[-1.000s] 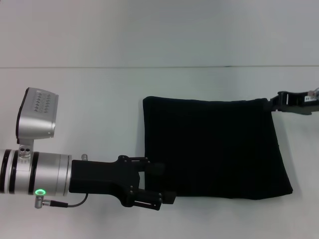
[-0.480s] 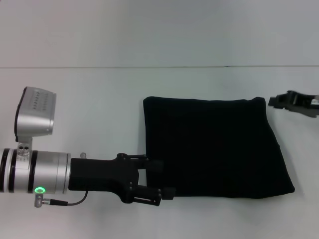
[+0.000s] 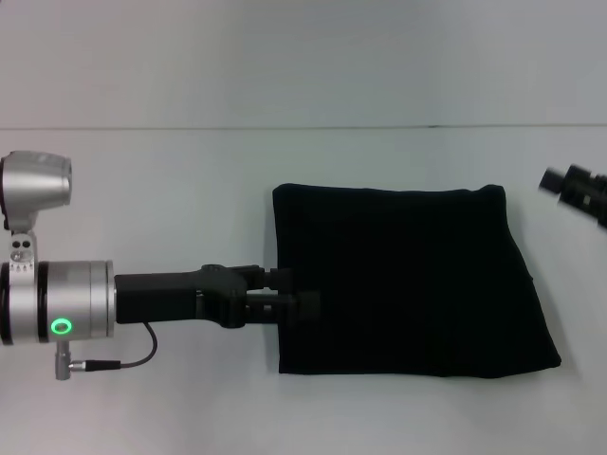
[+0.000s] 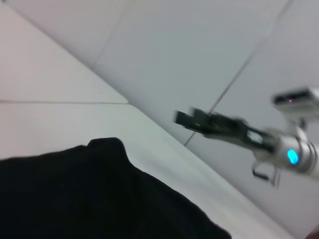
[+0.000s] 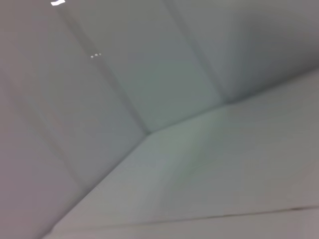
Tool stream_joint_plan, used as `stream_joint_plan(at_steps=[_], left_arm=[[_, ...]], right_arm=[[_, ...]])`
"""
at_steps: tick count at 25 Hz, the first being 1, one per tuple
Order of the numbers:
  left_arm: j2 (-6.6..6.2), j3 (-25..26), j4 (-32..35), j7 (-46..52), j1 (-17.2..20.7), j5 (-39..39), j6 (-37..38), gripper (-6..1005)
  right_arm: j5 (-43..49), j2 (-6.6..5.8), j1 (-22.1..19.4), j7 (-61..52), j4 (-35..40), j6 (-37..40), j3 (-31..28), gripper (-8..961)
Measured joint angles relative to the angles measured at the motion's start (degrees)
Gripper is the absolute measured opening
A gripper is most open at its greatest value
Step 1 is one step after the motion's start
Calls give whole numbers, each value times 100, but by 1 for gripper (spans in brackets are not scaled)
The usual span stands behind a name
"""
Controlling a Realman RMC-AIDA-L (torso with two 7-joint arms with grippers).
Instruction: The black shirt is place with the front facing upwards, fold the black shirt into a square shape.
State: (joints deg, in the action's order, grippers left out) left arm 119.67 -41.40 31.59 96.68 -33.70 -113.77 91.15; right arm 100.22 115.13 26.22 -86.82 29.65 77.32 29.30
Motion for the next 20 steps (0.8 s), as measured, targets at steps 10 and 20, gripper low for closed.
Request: stream_joint_plan(at_steps=[10, 20], left_arm=[[-104, 54, -62, 1358, -184, 5, -21, 874], [-267, 71, -265, 3089, -404, -6, -697, 875]], right_arm=[[452, 467, -488, 3304, -549, -52, 26, 818], [415, 457, -648, 3631, -654, -540, -91, 876]])
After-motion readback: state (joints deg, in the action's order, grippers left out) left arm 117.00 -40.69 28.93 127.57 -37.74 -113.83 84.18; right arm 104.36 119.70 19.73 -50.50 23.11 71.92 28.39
